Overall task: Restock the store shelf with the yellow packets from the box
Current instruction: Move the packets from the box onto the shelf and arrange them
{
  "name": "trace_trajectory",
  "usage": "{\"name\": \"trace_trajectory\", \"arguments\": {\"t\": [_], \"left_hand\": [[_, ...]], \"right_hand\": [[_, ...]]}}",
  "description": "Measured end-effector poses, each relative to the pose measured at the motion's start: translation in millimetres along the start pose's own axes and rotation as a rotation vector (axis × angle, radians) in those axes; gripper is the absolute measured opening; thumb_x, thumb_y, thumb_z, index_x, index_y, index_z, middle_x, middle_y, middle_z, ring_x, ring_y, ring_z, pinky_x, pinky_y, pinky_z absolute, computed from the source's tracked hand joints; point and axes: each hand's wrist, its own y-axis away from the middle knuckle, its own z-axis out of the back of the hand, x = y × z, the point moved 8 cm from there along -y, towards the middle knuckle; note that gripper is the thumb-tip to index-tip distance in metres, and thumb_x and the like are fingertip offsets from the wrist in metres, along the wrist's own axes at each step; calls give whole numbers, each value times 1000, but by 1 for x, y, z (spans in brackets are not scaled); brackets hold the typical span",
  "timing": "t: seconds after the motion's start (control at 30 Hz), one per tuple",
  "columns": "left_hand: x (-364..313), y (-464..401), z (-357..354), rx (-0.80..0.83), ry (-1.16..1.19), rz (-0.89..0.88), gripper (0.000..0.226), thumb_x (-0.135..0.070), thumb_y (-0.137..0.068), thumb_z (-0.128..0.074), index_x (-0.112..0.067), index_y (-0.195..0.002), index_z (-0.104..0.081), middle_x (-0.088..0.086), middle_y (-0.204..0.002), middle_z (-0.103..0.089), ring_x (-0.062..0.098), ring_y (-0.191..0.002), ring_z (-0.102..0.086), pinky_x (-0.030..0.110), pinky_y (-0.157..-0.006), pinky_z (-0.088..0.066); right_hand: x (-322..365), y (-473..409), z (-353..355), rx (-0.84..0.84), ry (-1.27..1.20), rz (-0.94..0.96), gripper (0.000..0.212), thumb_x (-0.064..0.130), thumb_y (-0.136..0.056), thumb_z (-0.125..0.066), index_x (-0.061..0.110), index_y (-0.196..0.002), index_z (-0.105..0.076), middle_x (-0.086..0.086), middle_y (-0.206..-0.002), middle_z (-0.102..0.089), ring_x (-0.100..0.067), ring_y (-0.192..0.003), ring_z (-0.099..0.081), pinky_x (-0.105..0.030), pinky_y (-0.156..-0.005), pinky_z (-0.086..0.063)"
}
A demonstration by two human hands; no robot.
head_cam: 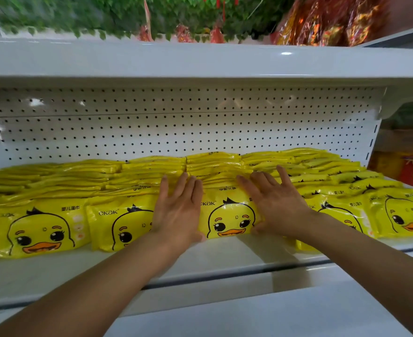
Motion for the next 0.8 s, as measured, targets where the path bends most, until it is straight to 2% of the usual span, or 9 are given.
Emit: {"name": "trace_trajectory", "arguments": {"t": [0.1,0.17,0.23,0.37,0.57,0.63,0.8], "left_hand": [[-4,5,6,-19,43,-4,120,-74,-73,-52,-9,-147,17,8,-157,16,24,-144,18,51,-113,12],[-9,4,10,-47,100,-31,115,-76,-74,-47,-15,-148,17,6,-157,17,23,-144,19,49,-113,14],[-12,0,10,-31,106,-56,109,-76,-76,-44,-17,-149,13,6,-158,10,23,-145,15,49,-113,14],[-8,-12,6,39,24,-77,109,-72,-75,-50,-12,-149,3,6,-157,-8,23,-146,0,53,-113,9],[-5,-18,3,72,60,-63,109,-70,-73,-57,-12,-148,-3,4,-156,-13,21,-145,-10,52,-114,-1],[-4,-16,3,73,137,-71,110,-74,-71,-54,-15,-149,-4,1,-157,-13,18,-145,-9,50,-115,-1],[2,-27,10,107,372,-86,112,-76,-67,-55,-24,-150,-2,-6,-158,-10,12,-146,-6,43,-117,0]], "right_hand": [[-10,3,0,66,-95,-18,112,68,-70,-61,25,-149,6,-7,-156,-5,-23,-145,-6,-52,-114,5],[-15,2,-3,109,-75,-19,114,67,-70,-61,25,-148,11,-9,-157,-1,-24,-146,-2,-53,-113,7],[-13,-2,-7,133,-43,-15,115,66,-71,-61,22,-148,12,-12,-155,-7,-27,-145,-7,-54,-113,6],[-5,-10,-8,128,-8,-25,116,65,-72,-61,14,-148,9,-16,-149,-21,-30,-141,-18,-55,-113,3],[-1,-14,-10,120,-47,-48,115,65,-72,-61,16,-148,9,-15,-146,-23,-30,-139,-21,-56,-113,1],[-5,-12,-12,134,-86,-37,116,65,-70,-63,20,-148,9,-12,-148,-20,-28,-141,-17,-55,-114,2],[-14,-18,-3,197,-344,-11,125,65,-60,-72,30,-148,9,5,-158,1,-16,-146,3,-47,-115,12]]}}
